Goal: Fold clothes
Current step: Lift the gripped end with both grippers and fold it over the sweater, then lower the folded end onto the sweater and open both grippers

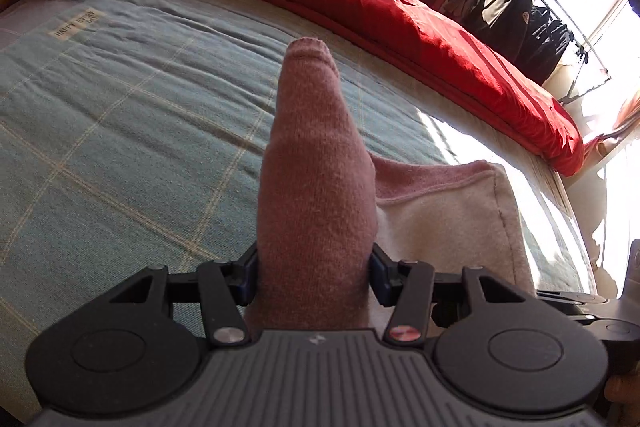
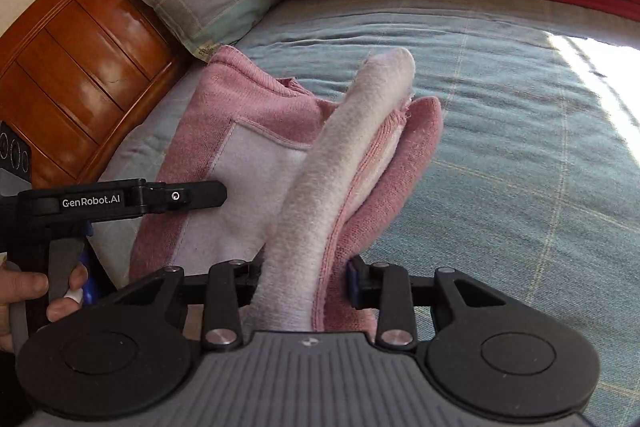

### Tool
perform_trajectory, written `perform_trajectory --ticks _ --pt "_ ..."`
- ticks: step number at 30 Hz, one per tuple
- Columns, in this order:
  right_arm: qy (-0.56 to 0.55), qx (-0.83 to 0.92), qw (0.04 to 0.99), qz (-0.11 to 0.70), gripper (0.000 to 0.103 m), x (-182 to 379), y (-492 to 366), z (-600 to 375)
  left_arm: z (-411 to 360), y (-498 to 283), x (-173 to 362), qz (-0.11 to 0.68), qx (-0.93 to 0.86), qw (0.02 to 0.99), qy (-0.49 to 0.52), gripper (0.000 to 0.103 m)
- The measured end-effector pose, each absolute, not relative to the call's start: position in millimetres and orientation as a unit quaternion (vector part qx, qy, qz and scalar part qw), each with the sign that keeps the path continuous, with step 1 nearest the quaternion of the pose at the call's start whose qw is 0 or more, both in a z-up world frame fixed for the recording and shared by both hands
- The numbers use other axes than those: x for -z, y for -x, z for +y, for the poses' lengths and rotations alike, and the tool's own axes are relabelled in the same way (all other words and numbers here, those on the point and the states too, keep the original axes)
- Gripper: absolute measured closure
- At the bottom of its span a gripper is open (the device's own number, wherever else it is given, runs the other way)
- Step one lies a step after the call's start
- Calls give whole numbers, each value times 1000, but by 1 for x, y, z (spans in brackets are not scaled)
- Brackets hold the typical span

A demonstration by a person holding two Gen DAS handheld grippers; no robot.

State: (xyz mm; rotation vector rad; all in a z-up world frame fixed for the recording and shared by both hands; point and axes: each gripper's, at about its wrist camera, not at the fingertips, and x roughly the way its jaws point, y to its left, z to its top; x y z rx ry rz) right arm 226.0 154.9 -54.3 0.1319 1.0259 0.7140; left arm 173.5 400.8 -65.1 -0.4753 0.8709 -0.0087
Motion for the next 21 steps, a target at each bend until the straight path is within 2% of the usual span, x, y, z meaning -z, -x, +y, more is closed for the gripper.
perform_trajectory --ticks 12,21 --pt "-79 -341 797 493 64 88 -249 221 466 -195 90 428 -30 877 219 51" --pt "-76 -326 788 516 62 125 -257 227 489 -207 132 451 -57 860 231 49"
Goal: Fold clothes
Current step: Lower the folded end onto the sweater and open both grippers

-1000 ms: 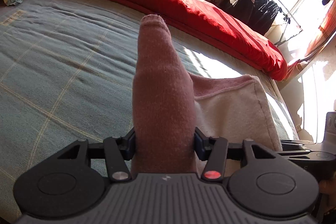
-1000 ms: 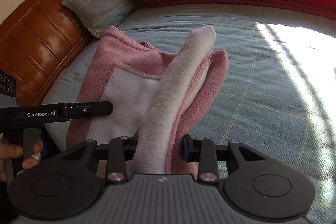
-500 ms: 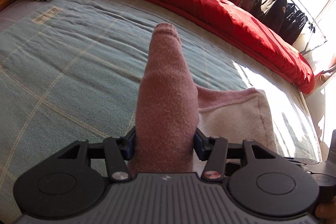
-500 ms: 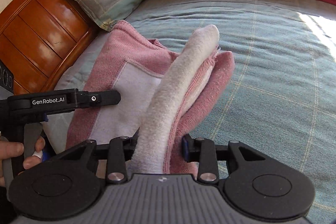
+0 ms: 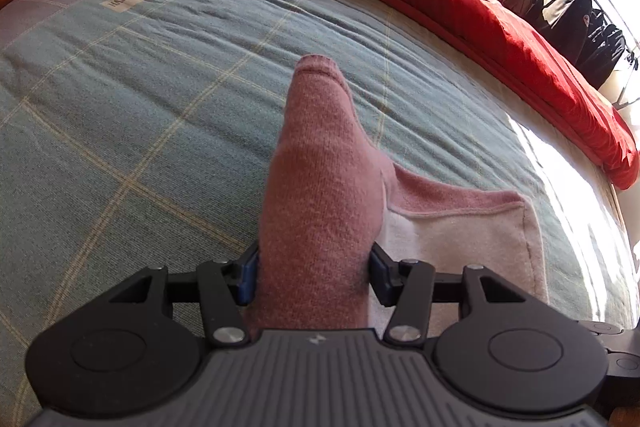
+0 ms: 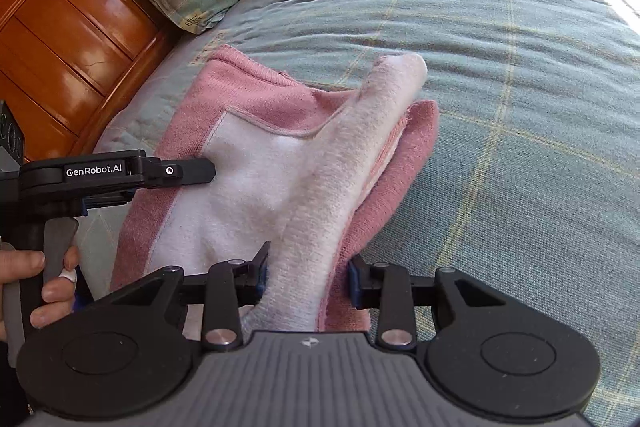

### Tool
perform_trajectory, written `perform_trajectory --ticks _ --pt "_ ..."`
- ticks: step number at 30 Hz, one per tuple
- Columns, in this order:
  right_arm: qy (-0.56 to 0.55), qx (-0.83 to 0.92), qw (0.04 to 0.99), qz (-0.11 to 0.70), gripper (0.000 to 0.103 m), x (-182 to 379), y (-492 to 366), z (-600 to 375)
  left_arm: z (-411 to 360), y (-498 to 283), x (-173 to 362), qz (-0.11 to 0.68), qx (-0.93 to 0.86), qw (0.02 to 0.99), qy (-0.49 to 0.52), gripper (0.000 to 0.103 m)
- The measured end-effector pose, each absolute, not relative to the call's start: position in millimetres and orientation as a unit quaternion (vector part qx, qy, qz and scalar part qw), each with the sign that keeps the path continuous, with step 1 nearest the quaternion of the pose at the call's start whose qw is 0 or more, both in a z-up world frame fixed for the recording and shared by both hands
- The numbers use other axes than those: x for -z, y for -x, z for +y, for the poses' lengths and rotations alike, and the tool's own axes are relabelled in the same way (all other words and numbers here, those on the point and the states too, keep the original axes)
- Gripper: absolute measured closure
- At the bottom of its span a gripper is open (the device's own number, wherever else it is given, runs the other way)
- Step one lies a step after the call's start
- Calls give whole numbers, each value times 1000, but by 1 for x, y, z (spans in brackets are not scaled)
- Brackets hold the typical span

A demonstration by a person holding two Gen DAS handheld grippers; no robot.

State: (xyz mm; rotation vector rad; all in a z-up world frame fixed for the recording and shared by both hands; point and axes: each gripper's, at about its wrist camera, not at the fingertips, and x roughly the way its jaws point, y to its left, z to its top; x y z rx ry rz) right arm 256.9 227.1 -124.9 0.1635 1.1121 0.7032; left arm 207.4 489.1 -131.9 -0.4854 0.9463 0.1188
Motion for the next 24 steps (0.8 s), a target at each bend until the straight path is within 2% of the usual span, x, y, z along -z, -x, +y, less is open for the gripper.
perform_trajectory --ticks 6,21,23,24 --pt "-72 -321 785 525 59 130 -260 226 495 -216 141 456 -63 857 232 46" --pt "-95 -303 786 531 63 128 -251 223 493 -229 140 463 -65 858 213 46" --pt "-91 -300 785 535 60 132 -252 223 494 -230 143 464 -67 857 215 43" --pt "-89 -297 785 537 59 135 -252 222 494 -229 144 463 -69 856 217 38"
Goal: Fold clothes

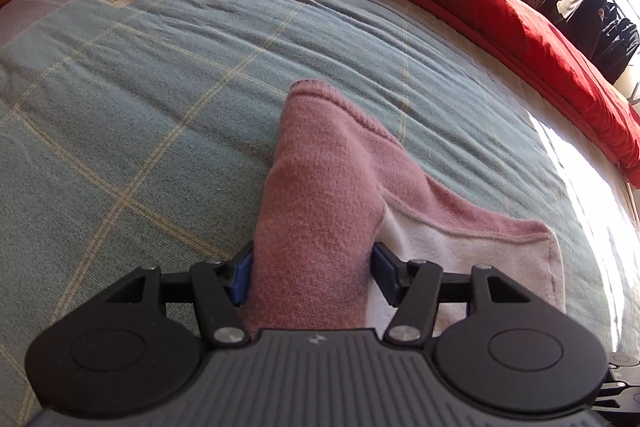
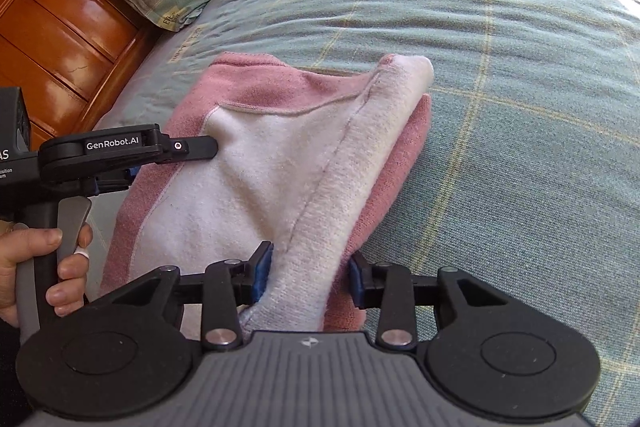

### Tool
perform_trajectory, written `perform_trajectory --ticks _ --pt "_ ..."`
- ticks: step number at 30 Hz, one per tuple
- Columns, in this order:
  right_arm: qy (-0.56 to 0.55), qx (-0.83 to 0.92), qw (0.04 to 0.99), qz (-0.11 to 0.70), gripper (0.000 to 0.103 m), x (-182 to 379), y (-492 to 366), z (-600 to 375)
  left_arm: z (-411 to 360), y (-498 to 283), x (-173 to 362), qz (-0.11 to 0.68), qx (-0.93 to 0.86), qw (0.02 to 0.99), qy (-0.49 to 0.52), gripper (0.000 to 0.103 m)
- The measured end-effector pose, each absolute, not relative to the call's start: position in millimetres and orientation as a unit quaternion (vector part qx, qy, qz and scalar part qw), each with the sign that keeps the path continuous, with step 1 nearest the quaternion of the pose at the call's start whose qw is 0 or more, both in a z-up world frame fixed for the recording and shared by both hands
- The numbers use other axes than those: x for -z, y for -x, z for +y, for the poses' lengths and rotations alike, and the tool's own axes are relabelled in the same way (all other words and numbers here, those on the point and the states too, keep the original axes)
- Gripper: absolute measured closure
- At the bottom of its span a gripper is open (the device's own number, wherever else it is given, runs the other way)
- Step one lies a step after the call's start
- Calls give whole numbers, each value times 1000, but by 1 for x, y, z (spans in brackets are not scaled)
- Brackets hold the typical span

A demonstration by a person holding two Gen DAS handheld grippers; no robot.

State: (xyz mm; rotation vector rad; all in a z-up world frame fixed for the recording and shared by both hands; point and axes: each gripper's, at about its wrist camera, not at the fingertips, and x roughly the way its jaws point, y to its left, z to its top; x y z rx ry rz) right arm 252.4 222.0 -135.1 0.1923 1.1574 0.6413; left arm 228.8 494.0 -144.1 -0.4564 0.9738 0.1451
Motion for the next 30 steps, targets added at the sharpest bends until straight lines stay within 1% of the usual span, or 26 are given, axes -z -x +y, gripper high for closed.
perform_trajectory --ticks 1,2,4,8,11,13,15,16,17,19,20,22,23,26,30 --pt "-87 -295 785 538 52 138 -253 221 495 -227 145 462 -73 856 220 35" --pt "-84 -294 785 539 43 139 -253 220 496 -226 144 461 -77 856 222 34" --pt "-79 -291 786 540 38 135 -253 216 496 -223 138 460 -89 856 217 34" --pt "-64 -281 801 524 37 116 -255 206 491 -216 106 448 -105 869 183 36" --pt "-57 -286 824 486 37 93 -254 197 480 -207 78 431 -96 882 166 34" --pt "-49 -302 840 449 37 77 -252 194 465 -202 65 427 -76 888 153 30" --pt "-27 -335 846 414 41 65 -250 196 449 -198 58 429 -48 891 144 29" --pt "-19 -355 841 407 51 62 -250 198 443 -197 59 430 -35 891 143 29" --pt "-19 -374 830 414 66 63 -252 202 439 -197 61 431 -25 891 142 28" --pt "-6 -397 811 429 76 72 -257 212 437 -202 75 442 -23 885 143 28" --pt "6 -398 808 434 79 78 -258 215 438 -204 84 450 -28 881 144 28" --pt "48 -388 807 442 81 95 -258 222 444 -210 104 464 -49 873 144 29" --pt "55 -384 805 449 85 104 -260 221 446 -211 109 463 -47 873 146 29" --pt "67 -386 801 453 93 123 -264 215 452 -214 125 460 -41 874 151 27" --pt "86 -398 797 446 92 117 -261 219 449 -219 130 466 -42 874 131 27"
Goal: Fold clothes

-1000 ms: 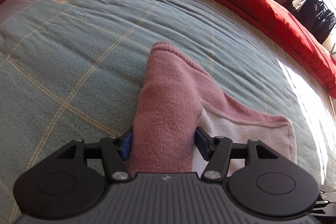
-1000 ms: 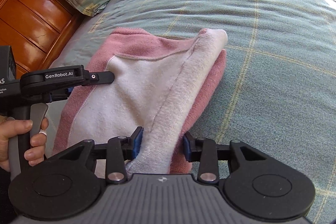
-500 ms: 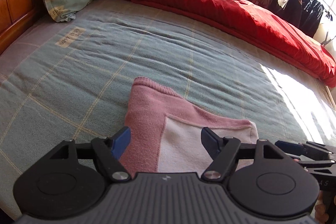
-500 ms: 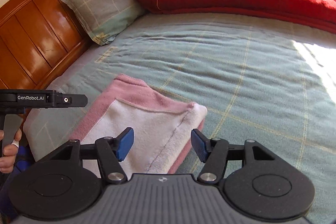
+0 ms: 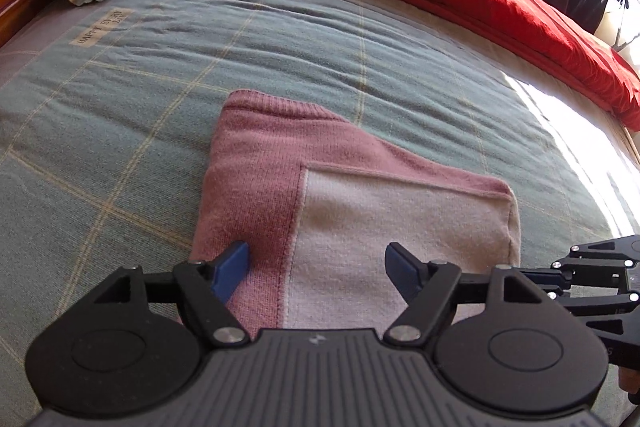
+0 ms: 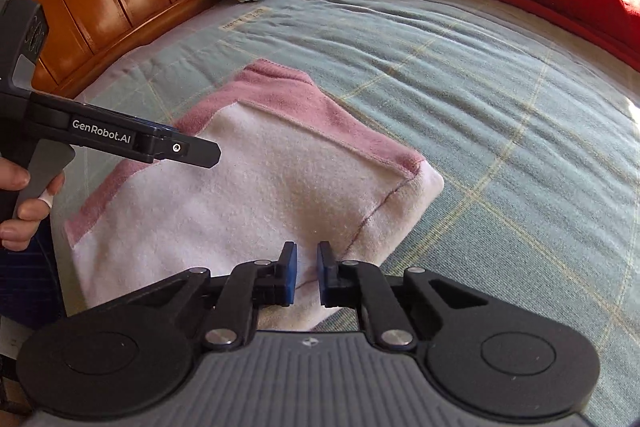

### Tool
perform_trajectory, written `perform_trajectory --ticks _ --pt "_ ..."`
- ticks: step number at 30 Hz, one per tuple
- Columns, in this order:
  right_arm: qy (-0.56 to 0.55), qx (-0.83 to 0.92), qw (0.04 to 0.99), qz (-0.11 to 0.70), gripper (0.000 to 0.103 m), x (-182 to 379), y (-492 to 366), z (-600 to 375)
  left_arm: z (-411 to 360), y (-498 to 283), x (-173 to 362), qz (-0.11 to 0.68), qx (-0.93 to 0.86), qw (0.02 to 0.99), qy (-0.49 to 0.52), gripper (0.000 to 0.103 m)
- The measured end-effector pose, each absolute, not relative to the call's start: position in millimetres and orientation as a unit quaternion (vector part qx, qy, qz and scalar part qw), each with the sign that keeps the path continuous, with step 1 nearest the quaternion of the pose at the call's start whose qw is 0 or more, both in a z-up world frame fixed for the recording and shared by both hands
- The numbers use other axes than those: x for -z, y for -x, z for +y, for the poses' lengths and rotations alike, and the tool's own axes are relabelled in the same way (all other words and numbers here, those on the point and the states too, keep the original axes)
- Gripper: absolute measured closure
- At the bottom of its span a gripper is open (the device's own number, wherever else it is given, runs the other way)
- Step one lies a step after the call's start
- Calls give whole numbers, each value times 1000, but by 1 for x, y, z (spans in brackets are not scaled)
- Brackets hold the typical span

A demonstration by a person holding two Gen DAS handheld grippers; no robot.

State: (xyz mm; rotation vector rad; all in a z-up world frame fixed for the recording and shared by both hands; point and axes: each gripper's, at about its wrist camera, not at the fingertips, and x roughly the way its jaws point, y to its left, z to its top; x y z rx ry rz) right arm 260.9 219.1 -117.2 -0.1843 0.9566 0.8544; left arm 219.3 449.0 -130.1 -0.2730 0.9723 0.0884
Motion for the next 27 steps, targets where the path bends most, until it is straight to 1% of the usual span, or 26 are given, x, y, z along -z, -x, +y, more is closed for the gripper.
perform_trajectory --ticks 2,5,8,11,14,15,18,22,23,25,27 --pt "79 -410 795 440 86 104 -255 218 447 -216 124 465 -45 875 129 27" --pt "74 -466 776 418 86 83 -234 216 444 -206 112 462 -48 876 129 27" --pt "114 -523 746 397 86 78 -205 223 438 -187 100 456 -41 878 138 27" --pt "172 -521 735 398 86 96 -188 227 430 -164 96 450 -22 880 148 27" --pt "185 -508 734 411 86 117 -183 214 423 -145 107 459 -16 875 155 27" --pt "181 -506 734 415 86 119 -181 210 423 -140 112 463 -16 872 156 27" --pt "167 -495 738 428 82 119 -180 200 427 -133 132 482 -32 862 153 27" --pt "159 -492 749 414 82 98 -183 192 425 -121 117 465 -26 869 166 27" --pt "150 -495 754 405 82 91 -186 191 421 -118 112 457 -18 875 161 27" --pt "143 -489 769 387 82 79 -197 193 411 -112 102 443 -7 884 148 24" --pt "140 -469 788 373 81 75 -218 200 401 -111 103 443 -6 888 121 23"
